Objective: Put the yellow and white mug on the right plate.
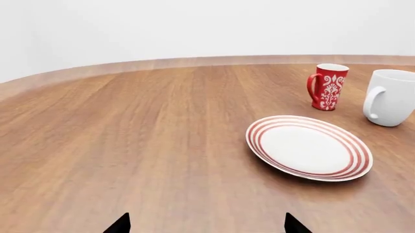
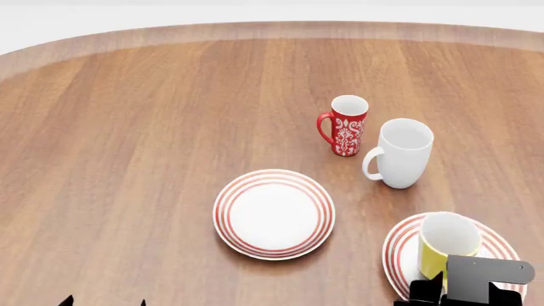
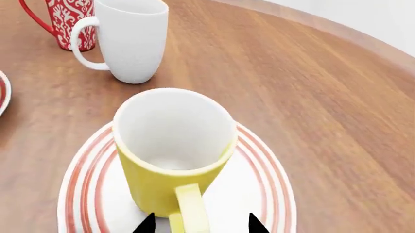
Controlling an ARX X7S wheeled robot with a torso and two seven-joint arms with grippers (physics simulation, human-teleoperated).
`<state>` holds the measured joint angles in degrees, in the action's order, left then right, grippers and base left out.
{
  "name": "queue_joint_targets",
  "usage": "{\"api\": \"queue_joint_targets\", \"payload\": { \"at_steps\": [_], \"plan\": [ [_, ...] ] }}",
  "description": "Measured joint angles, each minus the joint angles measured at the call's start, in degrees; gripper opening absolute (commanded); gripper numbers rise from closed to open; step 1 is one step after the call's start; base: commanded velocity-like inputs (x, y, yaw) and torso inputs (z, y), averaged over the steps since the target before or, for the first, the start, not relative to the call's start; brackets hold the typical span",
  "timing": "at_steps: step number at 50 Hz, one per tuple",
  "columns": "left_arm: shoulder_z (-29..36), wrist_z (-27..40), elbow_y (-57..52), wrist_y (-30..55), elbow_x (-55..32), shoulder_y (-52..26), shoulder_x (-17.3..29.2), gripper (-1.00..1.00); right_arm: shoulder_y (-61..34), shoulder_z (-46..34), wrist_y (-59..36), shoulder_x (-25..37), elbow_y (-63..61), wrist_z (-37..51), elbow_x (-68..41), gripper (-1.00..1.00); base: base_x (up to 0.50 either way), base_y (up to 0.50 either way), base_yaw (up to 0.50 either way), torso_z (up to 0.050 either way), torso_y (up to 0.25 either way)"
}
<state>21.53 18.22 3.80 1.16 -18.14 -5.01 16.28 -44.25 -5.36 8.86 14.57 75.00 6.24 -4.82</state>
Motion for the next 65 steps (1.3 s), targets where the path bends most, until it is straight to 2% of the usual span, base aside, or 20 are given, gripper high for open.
{"api": "queue_joint_targets", "payload": {
  "at_steps": [22, 26, 32, 41, 52, 65],
  "plan": [
    [0.4, 0.3, 0.1, -0.1, -0.3, -0.1, 0.2, 1.0, 1.7, 2.8, 1.3, 0.0, -1.5, -1.6, 1.5, 1.0, 0.0, 0.0, 0.0, 0.0, 0.0],
    [0.5, 0.4, 0.0, -0.1, -0.3, -0.1, 0.3, 1.0, 6.8, 3.4, -2.5, -0.2, -12.3, -2.3, 0.5, 1.0, 0.0, 0.0, 0.0, 0.0, 0.0],
    [0.6, 0.4, 0.0, -0.2, -0.5, -0.1, 0.3, 1.0, 17.5, 3.9, -7.3, -0.9, -36.2, -3.8, -2.4, 1.0, 0.0, 0.0, 0.0, 0.0, 0.0],
    [0.7, 0.4, 0.0, -0.2, -0.7, -0.1, 0.4, 1.0, 30.2, 2.1, -8.0, -3.2, -60.7, -5.0, -4.6, 1.0, 0.0, 0.0, 0.0, 0.0, 0.0],
    [1.0, 0.6, -0.2, -0.3, -0.8, 0.0, 0.6, 1.0, 41.3, -0.1, -2.7, -6.1, -74.0, -5.2, -6.1, 1.0, 0.0, 0.0, 0.0, 0.0, 0.0],
    [1.2, 0.7, -0.1, -0.5, -1.0, -0.1, 0.7, 1.0, 48.3, -1.2, 2.0, -7.3, -79.8, -4.7, -8.5, 1.0, 0.0, 0.0, 0.0, 0.0, 0.0]
  ]
}}
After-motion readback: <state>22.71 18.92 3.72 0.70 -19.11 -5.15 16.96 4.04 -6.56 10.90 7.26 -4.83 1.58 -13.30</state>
